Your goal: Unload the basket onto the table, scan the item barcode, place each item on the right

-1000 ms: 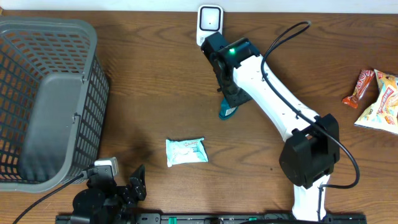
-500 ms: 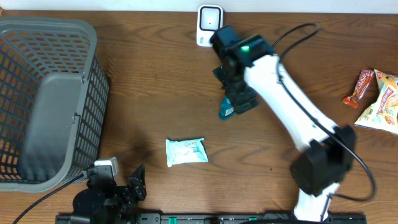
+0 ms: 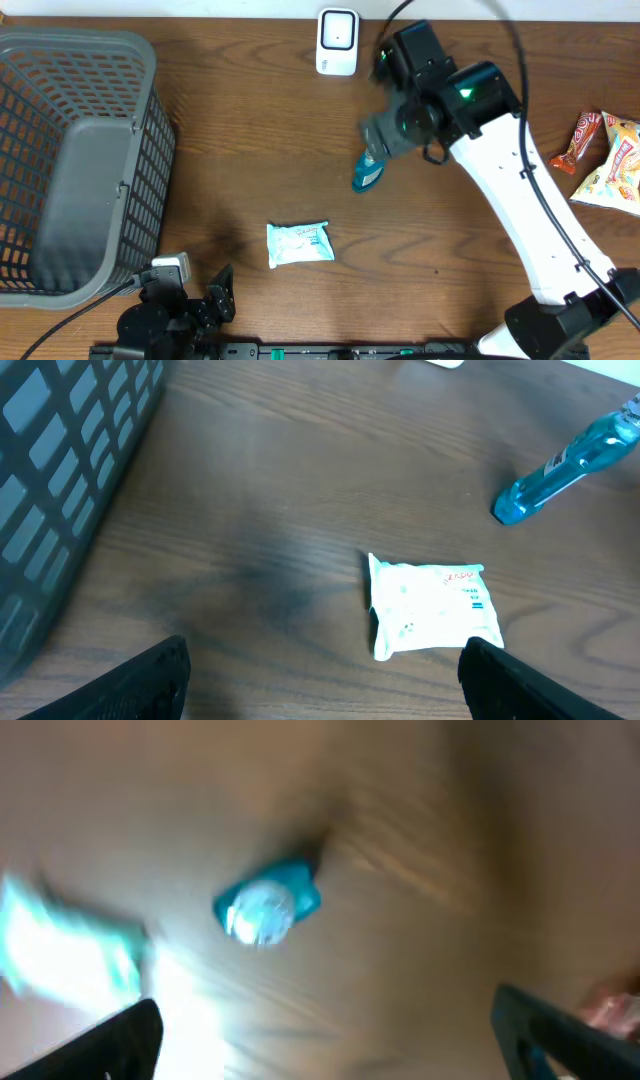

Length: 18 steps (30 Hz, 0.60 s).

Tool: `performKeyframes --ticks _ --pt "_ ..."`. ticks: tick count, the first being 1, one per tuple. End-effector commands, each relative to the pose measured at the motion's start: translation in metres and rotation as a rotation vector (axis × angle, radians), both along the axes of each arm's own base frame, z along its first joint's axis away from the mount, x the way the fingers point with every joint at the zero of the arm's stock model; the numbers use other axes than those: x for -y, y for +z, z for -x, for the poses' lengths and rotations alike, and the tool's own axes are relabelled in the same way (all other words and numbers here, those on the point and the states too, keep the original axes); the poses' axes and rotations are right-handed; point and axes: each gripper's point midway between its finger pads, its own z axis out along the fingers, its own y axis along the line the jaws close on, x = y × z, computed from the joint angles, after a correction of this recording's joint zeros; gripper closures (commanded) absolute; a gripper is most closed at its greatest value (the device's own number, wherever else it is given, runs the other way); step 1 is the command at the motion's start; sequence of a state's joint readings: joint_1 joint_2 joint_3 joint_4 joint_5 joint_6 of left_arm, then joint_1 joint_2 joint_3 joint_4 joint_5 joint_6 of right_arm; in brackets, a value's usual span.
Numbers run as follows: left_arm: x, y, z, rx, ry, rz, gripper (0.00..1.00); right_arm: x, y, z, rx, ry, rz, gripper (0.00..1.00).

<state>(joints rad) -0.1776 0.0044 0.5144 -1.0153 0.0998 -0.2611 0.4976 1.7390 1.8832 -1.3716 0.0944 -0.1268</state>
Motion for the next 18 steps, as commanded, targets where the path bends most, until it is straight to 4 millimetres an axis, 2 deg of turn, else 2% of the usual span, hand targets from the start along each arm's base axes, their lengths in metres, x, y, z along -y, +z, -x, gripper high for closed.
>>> performKeyframes --ticks 1,4,14,18 --pt "0.0002 0.0000 0.0002 0.001 -0.005 -0.005 0.14 -0.0050 -0.0246 0.0043 -0.031 0.592 0.149 0.01" --pt "0.0002 0.0000 0.0002 0.001 -0.005 -0.005 0.14 -0.0056 -0.0297 -0.0048 -0.008 0.647 0.108 0.01" --pt "0.0002 0.0000 0.0002 0.001 -0.005 -0.005 0.14 -0.0077 -0.0232 0.0022 0.059 0.974 -0.163 0.01" --pt "0.0002 0.0000 0.0002 0.001 -0.005 -0.005 0.14 -0.0003 -0.0243 -0.0004 0.081 1.021 -0.154 0.01"
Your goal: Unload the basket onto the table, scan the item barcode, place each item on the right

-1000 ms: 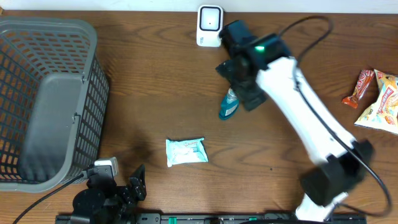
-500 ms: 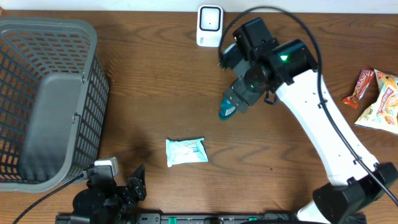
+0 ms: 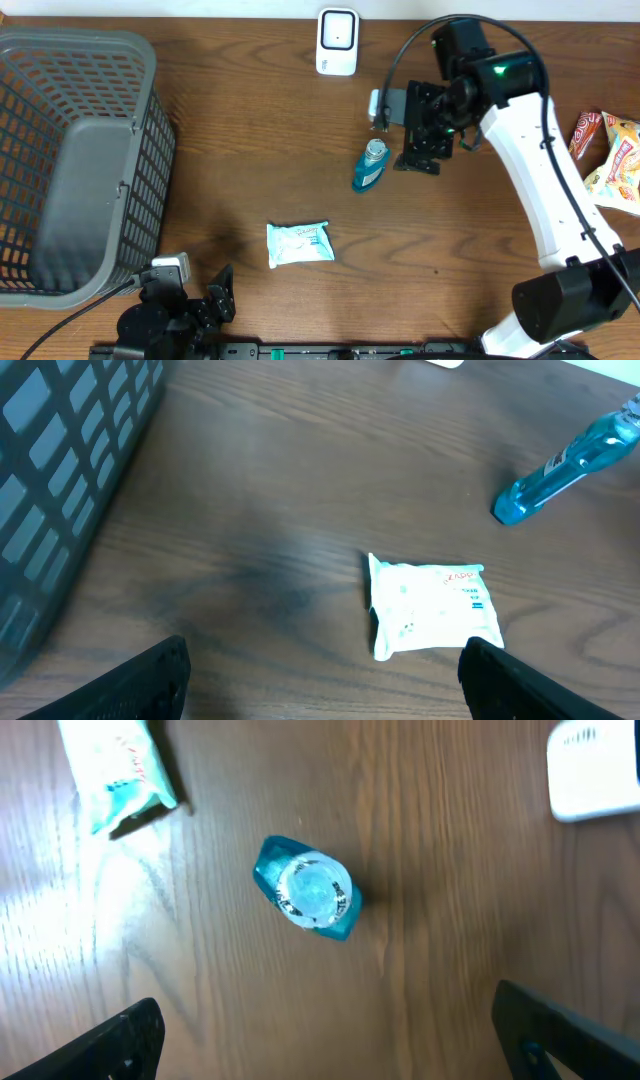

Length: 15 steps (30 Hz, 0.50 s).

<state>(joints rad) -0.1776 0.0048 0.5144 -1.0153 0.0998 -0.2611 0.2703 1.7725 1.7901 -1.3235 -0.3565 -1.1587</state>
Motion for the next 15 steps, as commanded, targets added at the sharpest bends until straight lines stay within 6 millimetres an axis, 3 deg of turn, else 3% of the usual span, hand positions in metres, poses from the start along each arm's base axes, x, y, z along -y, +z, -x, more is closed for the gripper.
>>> performKeyframes --ticks 1,8,15 --pt "0.000 0.000 0.000 0.002 -0.005 -0.005 0.14 -0.009 0.004 0.006 0.034 0.150 -0.068 0.01" --pt "0.000 0.000 0.000 0.002 -0.005 -0.005 0.14 -0.013 -0.006 0.002 0.042 0.209 -0.059 0.01" --pt "0.000 0.000 0.000 0.002 -0.005 -0.005 0.14 -0.020 -0.048 -0.015 -0.030 0.213 -0.048 0.01"
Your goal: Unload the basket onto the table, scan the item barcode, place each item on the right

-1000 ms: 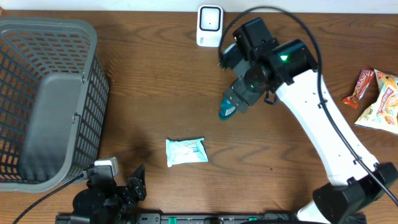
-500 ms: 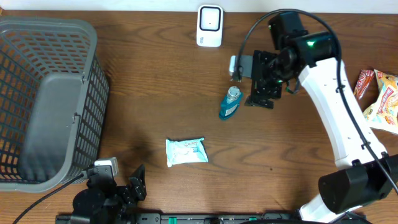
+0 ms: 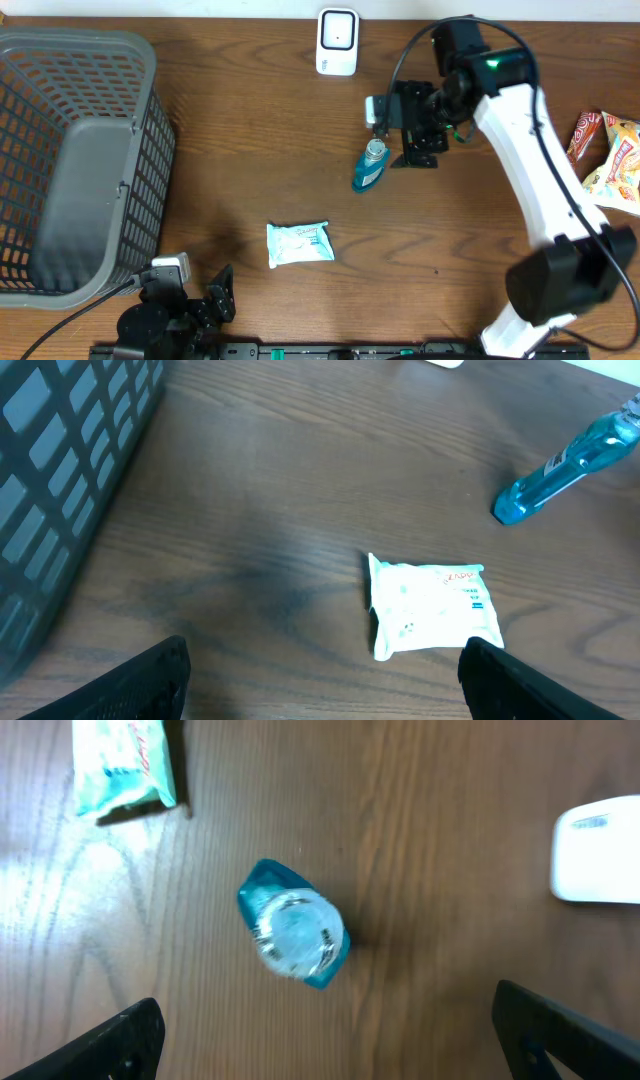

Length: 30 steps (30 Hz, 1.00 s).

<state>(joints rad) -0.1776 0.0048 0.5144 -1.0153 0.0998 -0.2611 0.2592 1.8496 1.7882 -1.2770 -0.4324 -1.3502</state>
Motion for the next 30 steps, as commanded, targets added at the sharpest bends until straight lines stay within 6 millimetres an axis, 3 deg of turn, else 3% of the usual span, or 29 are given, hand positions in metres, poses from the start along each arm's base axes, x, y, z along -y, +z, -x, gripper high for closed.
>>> performKeyframes --ticks 1,7,16,24,26,30 --pt "0.000 0.000 0.000 0.002 -0.005 -0.005 0.14 -0.010 -0.033 -0.002 -0.073 0.039 0.003 0.01" --pt "0.000 0.000 0.000 0.002 -0.005 -0.005 0.14 -0.021 -0.065 -0.003 -0.138 0.065 0.027 0.01" --pt "0.000 0.000 0.000 0.002 -0.005 -0.005 0.14 -0.034 -0.070 0.000 -0.138 0.100 0.019 0.01" --pt "0.000 0.000 0.000 0.002 -0.005 -0.005 0.14 -0.039 -0.086 0.003 -0.169 0.101 0.064 0.02" --pt "0.000 0.000 0.000 0.002 -0.005 -0.005 0.14 -0.037 -0.087 0.003 -0.169 0.087 0.086 0.09" --pt "0.000 0.000 0.000 0.002 -0.005 -0.005 0.14 -0.033 -0.089 0.001 -0.182 0.037 0.110 0.36"
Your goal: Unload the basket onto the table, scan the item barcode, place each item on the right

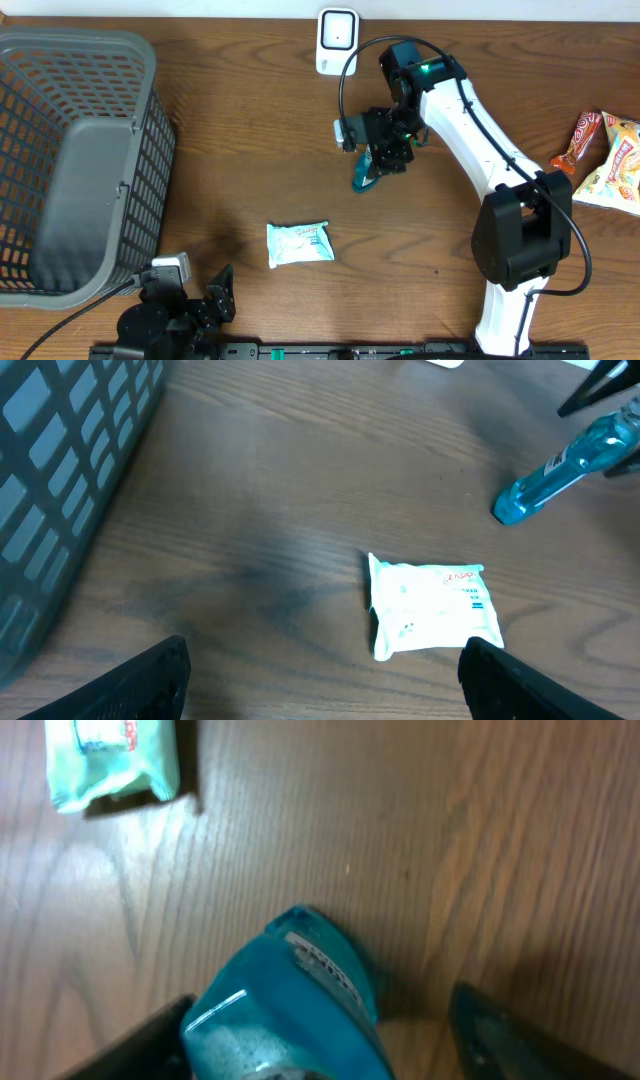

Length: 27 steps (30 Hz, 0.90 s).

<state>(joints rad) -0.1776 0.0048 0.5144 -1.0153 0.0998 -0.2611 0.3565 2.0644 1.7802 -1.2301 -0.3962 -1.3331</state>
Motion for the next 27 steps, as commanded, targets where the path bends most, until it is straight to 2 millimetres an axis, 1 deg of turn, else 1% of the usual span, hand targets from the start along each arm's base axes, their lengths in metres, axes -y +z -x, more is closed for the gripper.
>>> performKeyframes --ticks 1,5,7,9,11,13,14,16,19,23,26,27 --pt "0.000 0.000 0.000 0.002 -0.005 -0.005 0.14 0.003 -0.004 0.000 -0.017 -0.053 0.038 0.43" --pt "0.000 0.000 0.000 0.002 -0.005 -0.005 0.14 0.009 -0.007 -0.004 -0.021 -0.127 0.083 0.57" --pt "0.000 0.000 0.000 0.002 -0.005 -0.005 0.14 0.006 -0.007 -0.006 -0.028 -0.187 0.087 0.58" --pt "0.000 0.000 0.000 0.002 -0.005 -0.005 0.14 0.000 -0.005 -0.007 -0.041 -0.255 0.090 0.62" --pt "0.000 0.000 0.000 0.002 -0.005 -0.005 0.14 -0.006 -0.006 -0.012 -0.052 -0.403 0.116 0.69" --pt "0.000 0.000 0.000 0.002 -0.005 -0.005 0.14 -0.006 -0.007 -0.016 -0.053 -0.541 0.153 0.71" --pt "0.000 0.000 0.000 0.002 -0.005 -0.005 0.14 -0.005 -0.008 -0.020 -0.037 -0.588 0.169 0.69" --pt "0.000 0.000 0.000 0.002 -0.005 -0.005 0.14 -0.004 -0.006 -0.030 0.026 -0.649 0.201 0.69" --pt "0.000 0.000 0.000 0.002 -0.005 -0.005 0.14 -0.003 -0.001 -0.037 0.098 -0.730 0.251 0.66" --pt "0.000 0.000 0.000 0.002 -0.005 -0.005 0.14 -0.013 0.002 -0.040 0.139 -0.761 0.249 0.55" --pt "0.000 0.000 0.000 0.002 -0.005 -0.005 0.14 -0.020 0.003 -0.041 0.138 -0.793 0.229 0.44" --pt "0.000 0.000 0.000 0.002 -0.005 -0.005 0.14 -0.022 0.004 -0.041 0.135 -0.813 0.220 0.38"
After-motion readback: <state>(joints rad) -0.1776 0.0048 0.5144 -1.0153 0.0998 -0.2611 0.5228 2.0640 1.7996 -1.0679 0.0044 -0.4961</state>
